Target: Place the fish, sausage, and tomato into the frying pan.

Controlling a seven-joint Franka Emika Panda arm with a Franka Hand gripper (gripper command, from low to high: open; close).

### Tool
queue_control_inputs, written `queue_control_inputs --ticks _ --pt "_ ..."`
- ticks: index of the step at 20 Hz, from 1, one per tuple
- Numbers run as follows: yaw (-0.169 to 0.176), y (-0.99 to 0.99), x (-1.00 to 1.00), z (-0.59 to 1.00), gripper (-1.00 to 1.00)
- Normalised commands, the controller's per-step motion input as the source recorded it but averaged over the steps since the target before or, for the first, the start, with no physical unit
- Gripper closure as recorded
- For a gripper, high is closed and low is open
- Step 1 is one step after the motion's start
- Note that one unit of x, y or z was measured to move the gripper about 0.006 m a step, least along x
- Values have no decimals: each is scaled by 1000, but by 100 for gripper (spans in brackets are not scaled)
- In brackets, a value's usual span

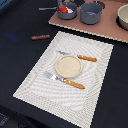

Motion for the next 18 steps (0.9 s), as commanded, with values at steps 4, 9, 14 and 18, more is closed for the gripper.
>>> queue_control_inputs --ticks 4,9,14,18 --pt "46 -680 -129 284 -100" --pt "22 -889 -125 255 -100" --pt "13 -890 -161 114 -100" --pt "3 -872 -178 24 -100"
